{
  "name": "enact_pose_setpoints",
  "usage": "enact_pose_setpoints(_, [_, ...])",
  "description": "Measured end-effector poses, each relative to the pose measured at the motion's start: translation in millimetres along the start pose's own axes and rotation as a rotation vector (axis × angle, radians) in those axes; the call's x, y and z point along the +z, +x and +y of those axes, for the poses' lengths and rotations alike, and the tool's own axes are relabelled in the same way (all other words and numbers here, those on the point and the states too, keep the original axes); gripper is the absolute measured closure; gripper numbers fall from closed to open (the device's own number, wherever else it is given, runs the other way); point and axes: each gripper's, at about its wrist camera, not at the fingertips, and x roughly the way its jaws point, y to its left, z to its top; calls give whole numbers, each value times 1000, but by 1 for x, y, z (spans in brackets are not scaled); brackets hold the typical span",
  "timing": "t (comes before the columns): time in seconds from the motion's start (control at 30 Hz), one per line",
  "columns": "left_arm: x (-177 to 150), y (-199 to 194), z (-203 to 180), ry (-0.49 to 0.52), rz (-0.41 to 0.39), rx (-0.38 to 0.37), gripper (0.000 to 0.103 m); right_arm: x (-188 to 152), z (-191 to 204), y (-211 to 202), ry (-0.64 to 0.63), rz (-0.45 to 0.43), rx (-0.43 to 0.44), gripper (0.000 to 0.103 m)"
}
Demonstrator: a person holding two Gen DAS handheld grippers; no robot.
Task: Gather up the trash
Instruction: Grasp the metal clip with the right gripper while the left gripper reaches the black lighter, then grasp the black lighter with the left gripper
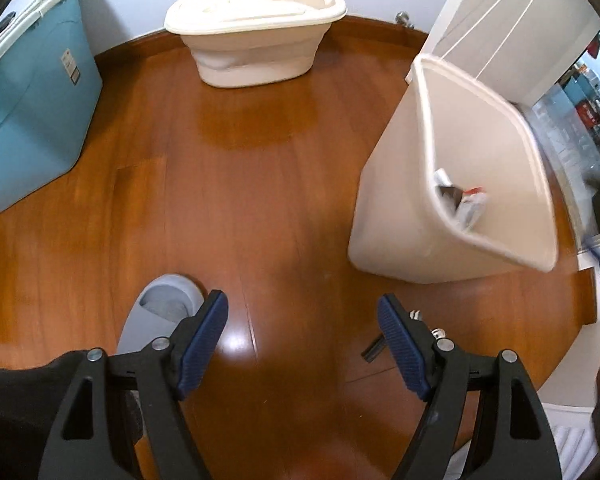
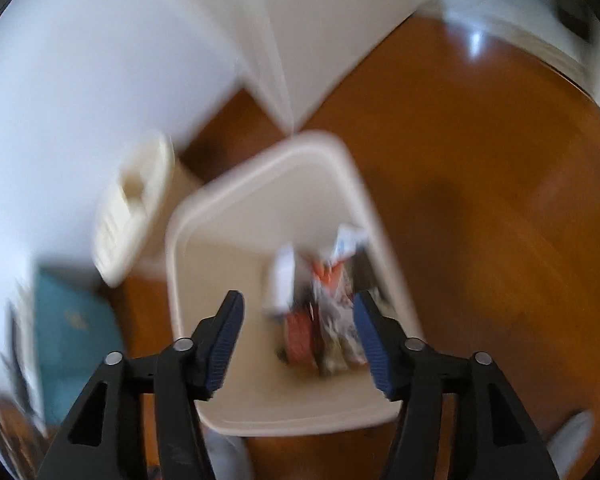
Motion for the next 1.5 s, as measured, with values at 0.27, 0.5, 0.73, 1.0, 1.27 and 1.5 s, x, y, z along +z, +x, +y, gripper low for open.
enact_pose_setpoints(0.27, [-30,41,18,12,94,85,26,-106,-144,63,733,-14,285,0])
enact_pose_setpoints(0.5, [-25,48,-1,50,82,67,26,-107,-149,15,788,-133,151,2])
enact_pose_setpoints(0.73, [-48,64,-13,125,96,75,26,-171,-220,92,931,227,-44,4])
enact_pose_setpoints(1.0, [-54,87,-2,104,148,114,26,-177,-219,157,1115,175,-108,25])
enact_pose_setpoints(1.27, [-64,99,-10,153,160,118,26,-181,-205,196,1048,179,-225,31])
enact_pose_setpoints(1.5, [-83,137,-29,256,252,105,26,-181,-197,199,989,258,-220,75])
